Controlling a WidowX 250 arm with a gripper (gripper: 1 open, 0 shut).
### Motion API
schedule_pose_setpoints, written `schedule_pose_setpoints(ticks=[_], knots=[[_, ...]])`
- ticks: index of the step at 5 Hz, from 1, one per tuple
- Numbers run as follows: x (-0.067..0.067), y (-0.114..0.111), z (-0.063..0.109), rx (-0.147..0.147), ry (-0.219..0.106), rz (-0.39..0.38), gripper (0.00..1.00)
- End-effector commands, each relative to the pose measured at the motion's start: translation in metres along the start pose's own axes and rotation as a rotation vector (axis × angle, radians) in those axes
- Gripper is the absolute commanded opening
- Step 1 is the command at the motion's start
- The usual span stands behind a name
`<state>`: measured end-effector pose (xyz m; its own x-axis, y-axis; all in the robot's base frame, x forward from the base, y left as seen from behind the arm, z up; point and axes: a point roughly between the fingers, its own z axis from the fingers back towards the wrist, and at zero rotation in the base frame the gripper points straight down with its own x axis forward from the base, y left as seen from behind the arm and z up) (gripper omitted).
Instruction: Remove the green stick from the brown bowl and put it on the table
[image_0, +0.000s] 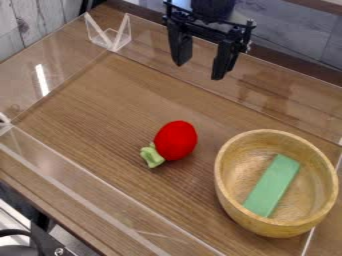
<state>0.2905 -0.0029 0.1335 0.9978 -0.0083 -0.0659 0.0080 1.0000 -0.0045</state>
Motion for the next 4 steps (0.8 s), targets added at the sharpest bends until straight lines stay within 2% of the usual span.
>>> schedule_pose_setpoints(ticks=[1, 2, 4], knots=[[-0.006, -0.008, -0.008, -0.006, 0.034, -0.008, 1.00], [-0.013, -0.025, -0.019, -0.024, 0.045, 0.019, 1.00], [-0.011, -0.119, -0.035, -0.045, 0.021, -0.025, 1.00]])
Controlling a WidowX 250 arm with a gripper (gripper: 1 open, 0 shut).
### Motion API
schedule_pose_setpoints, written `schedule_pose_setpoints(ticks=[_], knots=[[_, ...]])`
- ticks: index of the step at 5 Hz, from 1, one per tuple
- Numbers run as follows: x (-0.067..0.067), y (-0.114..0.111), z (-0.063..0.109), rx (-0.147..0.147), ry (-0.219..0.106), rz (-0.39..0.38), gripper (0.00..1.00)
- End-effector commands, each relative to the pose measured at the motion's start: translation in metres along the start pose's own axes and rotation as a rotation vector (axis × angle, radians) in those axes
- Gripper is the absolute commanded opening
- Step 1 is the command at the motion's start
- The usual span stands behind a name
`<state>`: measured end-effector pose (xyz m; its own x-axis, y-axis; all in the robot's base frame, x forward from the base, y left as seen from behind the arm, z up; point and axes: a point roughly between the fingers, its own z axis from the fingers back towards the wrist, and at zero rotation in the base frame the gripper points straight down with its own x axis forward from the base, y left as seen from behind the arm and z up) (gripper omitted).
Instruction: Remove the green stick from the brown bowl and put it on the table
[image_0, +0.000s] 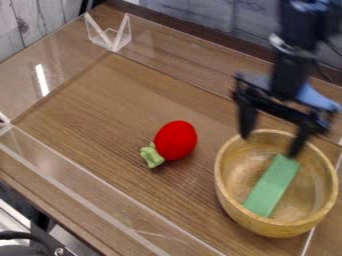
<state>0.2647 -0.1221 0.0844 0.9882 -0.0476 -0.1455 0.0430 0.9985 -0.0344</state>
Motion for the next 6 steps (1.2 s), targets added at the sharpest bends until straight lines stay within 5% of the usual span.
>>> schedule_pose_setpoints(ticks=[1, 3, 6], knots=[[0.016, -0.021, 0.001, -0.024, -0.077, -0.006, 1.00], [0.017, -0.017, -0.023, -0.011, -0.117, -0.010, 1.00], [-0.006, -0.014, -0.006, 0.024, -0.161, -0.013, 1.00]])
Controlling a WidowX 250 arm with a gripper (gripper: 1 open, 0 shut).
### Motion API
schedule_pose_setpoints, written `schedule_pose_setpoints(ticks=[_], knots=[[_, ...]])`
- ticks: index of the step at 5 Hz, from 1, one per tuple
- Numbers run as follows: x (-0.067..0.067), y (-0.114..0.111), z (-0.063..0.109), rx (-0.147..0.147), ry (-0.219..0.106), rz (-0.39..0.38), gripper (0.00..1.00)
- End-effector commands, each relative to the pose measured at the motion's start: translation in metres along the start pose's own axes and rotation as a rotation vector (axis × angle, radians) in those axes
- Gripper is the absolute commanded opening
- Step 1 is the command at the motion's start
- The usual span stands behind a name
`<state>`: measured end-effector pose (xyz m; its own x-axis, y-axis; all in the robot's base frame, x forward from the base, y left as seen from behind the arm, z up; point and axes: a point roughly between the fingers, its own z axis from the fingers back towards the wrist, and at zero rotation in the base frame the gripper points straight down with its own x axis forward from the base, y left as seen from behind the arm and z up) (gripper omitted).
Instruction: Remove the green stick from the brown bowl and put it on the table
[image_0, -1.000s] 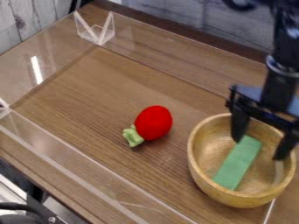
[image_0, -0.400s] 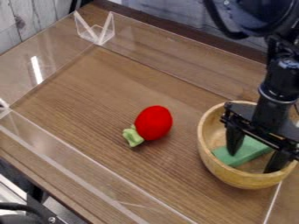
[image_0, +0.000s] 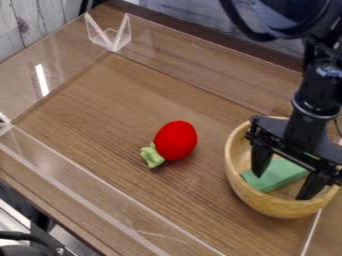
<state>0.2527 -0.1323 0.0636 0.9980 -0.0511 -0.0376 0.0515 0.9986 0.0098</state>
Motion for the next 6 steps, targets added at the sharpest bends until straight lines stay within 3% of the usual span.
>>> schedule_pose_setpoints(ticks=[1, 3, 5, 6], knots=[[0.000, -0.003, 0.021, -0.017, -0.074, 0.008, 1.00], [0.000, -0.003, 0.038, -0.009, -0.107, -0.007, 1.00], [0.012, -0.009, 0.021, 0.001, -0.124, 0.036, 1.00], [0.012, -0.014, 0.017, 0.004, -0.136, 0.026, 1.00]])
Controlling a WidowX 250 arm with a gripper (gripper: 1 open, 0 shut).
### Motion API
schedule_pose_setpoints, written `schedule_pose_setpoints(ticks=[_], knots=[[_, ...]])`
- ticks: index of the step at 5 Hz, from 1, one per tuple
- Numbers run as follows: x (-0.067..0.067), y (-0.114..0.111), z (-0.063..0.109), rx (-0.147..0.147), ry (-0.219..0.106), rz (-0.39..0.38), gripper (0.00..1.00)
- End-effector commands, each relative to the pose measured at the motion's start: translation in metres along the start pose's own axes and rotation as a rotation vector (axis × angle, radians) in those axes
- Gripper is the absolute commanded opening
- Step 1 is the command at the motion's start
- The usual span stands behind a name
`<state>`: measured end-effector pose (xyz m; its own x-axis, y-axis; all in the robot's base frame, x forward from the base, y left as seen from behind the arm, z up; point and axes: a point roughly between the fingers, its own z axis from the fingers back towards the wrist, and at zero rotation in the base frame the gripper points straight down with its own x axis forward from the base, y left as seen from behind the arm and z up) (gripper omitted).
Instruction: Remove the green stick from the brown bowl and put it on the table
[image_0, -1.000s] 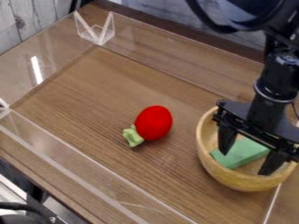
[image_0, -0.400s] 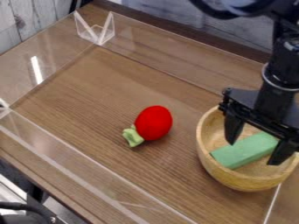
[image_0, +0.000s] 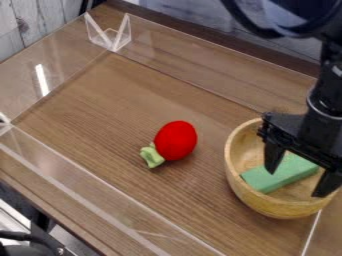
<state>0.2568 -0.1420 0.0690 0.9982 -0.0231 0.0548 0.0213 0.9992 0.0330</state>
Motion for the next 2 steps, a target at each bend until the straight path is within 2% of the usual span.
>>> schedule_pose_setpoints(ticks=[1, 2], knots=[[0.0076, -0.0060, 0.0075, -0.017, -0.049, -0.011, 1.00], [0.0098, -0.0066, 0.0034, -0.014, -0.053, -0.009, 1.00]])
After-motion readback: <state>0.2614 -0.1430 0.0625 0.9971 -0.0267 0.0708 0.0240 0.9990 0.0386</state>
